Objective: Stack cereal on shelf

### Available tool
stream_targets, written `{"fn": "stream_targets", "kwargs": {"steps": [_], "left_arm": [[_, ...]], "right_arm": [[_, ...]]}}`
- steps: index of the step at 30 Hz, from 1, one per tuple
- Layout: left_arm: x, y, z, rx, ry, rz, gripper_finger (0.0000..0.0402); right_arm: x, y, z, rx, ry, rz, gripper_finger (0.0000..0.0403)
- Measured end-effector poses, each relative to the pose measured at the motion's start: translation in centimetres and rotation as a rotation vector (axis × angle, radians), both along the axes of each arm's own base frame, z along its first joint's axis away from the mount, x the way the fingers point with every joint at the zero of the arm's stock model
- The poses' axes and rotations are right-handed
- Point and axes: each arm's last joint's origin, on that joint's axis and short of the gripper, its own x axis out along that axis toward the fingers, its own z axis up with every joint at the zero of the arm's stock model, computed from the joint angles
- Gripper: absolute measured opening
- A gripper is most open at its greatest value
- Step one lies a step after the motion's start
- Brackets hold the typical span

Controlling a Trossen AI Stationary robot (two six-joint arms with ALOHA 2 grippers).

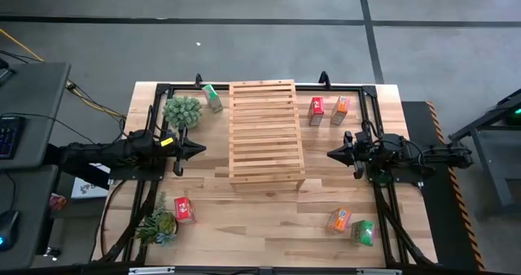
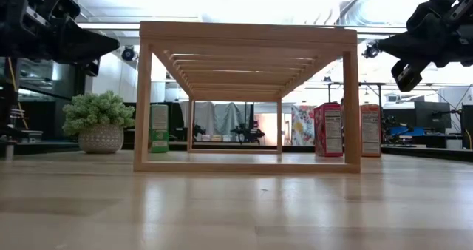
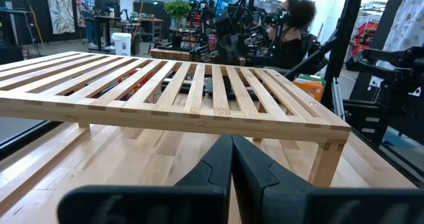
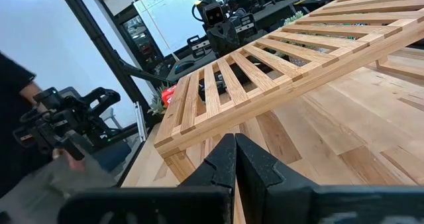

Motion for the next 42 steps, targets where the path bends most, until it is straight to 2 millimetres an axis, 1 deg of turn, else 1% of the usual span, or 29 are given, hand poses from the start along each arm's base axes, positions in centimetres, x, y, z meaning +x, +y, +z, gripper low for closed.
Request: {"fn": "stream_targets", "kwargs": {"steps": [33,35,37,42], "left_arm": [[0.0,0.0,0.0,0.0,0.0,0.0,0.0],[0.0,0.0,0.0,0.0,-0.001,0.0,0.0],[0.0,0.0,0.0,0.0,0.0,0.0,0.0],[0.0,0.0,0.0,0.0,0.0,0.0,0.0]], "right_arm": [[0.0,0.0,0.0,0.0,0.001,0.0,0.0],[0.0,-0.1,0.1,-0.008,-0.009,-0.022,0.0],[0.0,-0.2,0.4,0.034,-0.049,-0.074,0.0],[-0.5,-1.0,2.5,0.34,-0.303,-0.298,0.0]]}}
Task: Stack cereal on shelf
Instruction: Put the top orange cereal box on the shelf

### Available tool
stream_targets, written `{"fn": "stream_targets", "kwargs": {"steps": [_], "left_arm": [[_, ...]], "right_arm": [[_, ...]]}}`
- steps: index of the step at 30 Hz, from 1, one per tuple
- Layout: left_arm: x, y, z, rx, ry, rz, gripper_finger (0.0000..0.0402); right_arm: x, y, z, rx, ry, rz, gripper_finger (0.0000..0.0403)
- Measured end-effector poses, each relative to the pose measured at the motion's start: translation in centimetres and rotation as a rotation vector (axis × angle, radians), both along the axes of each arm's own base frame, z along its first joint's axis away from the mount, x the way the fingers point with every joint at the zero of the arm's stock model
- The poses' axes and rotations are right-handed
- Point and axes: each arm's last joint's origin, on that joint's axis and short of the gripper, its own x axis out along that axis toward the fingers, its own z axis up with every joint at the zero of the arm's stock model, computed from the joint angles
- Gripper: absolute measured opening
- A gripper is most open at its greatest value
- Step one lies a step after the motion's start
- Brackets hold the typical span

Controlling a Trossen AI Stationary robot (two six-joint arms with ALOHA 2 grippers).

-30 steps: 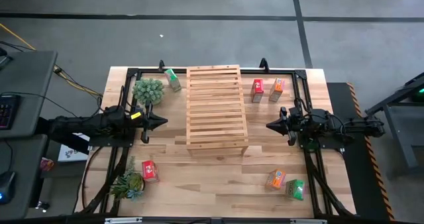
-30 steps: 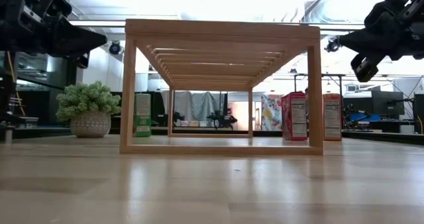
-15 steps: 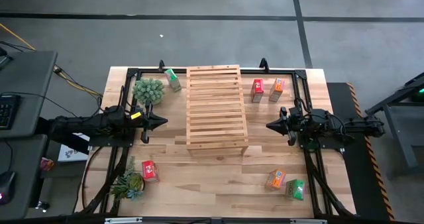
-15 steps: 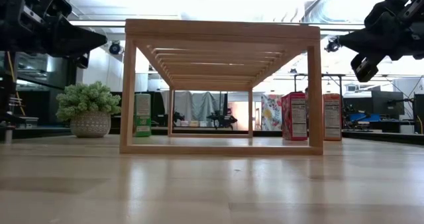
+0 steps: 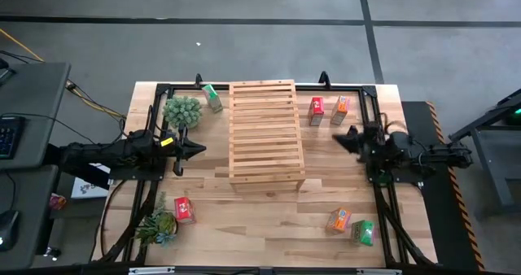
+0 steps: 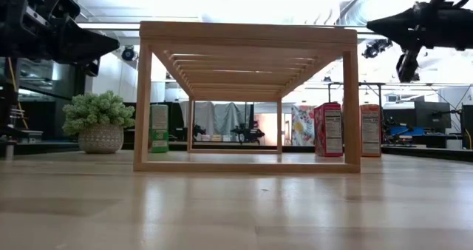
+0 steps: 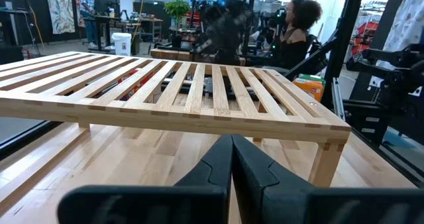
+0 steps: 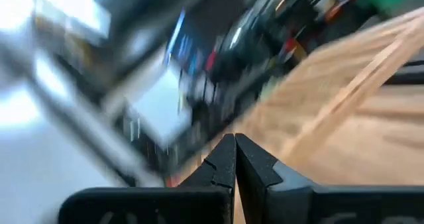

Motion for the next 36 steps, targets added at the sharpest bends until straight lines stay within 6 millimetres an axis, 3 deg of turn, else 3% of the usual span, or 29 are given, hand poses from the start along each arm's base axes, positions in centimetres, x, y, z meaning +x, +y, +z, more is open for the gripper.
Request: {"fn": "stream_targets", "kwargs": {"steps": [4,9,11,16,20,24,27,31,36], "left_arm": [[0.0,0.0,0.0,0.0,0.0,0.001,0.0],[0.0,0.0,0.0,0.0,-0.001,0.0,0.0],[0.0,0.0,0.0,0.0,0.0,0.0,0.0],[0.0,0.0,0.0,0.0,0.0,0.0,0.0],[0.0,0.0,0.0,0.0,0.0,0.0,0.0],[0.0,0.0,0.0,0.0,0.0,0.0,0.0],[0.0,0.0,0.0,0.0,0.0,0.0,0.0],[0.0,0.0,0.0,0.0,0.0,0.0,0.0],[0.0,0.0,0.0,0.0,0.0,0.0,0.0]], "right_arm": [[-0.6,-0.6,1.1,0.139,-0.164,-0.179,0.0],[-1.3,-0.9,2.1,0.195,-0.29,-0.266,0.0],[-1.3,-0.9,2.9,0.169,-0.262,-0.287,0.0003],[-0.3,-1.2,6.1,0.088,0.074,-0.412,0.0055],[1.2,-2.1,9.4,0.032,0.4,-0.532,0.0138],[3.6,-4.1,10.9,0.098,0.764,-0.638,0.022],[5.4,-6.4,11.4,0.202,0.999,-0.72,0.0259],[6.9,-10.3,11.5,0.429,1.244,-0.794,0.0281],[7.9,-14.5,9.3,0.708,1.412,-0.711,0.0284]]}}
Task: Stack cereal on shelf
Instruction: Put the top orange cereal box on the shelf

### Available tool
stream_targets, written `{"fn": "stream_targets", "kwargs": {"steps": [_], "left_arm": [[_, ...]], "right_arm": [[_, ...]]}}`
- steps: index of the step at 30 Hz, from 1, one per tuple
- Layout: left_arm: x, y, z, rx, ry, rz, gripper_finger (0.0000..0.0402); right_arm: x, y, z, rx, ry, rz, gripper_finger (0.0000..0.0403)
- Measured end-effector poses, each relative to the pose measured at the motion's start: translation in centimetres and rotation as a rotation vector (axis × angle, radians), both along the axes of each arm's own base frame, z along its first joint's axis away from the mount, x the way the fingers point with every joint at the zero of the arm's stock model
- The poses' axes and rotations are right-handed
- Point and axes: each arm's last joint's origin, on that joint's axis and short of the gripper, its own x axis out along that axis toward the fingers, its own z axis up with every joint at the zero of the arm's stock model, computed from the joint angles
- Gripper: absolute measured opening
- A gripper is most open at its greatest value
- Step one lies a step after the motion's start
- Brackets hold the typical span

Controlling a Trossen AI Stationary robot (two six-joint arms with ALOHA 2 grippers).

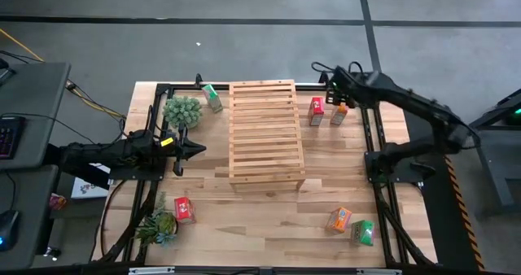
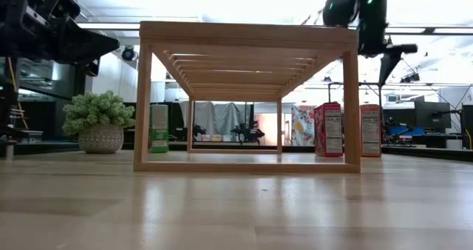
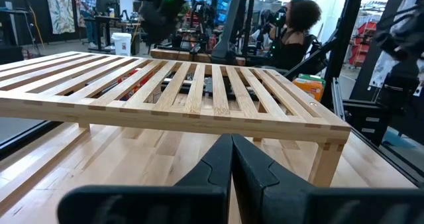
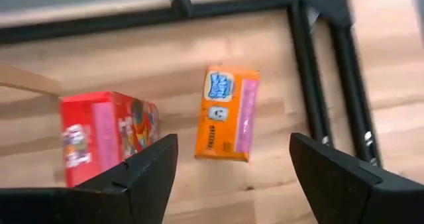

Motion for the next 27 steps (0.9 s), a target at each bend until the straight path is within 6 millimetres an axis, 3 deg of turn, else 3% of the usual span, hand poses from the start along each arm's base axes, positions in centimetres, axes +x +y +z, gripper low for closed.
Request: {"fn": "stream_targets", "kwargs": {"steps": [7,27], "left_arm": [[0.0,0.0,0.0,0.0,0.0,0.0,0.0],[0.0,0.0,0.0,0.0,0.0,0.0,0.0]], "right_arm": [[0.5,-2.6,-2.3,0.08,0.045,-0.04,0.0284],[-0.8,-4.2,-7.6,0.091,-0.081,-0.164,0.0282]]}}
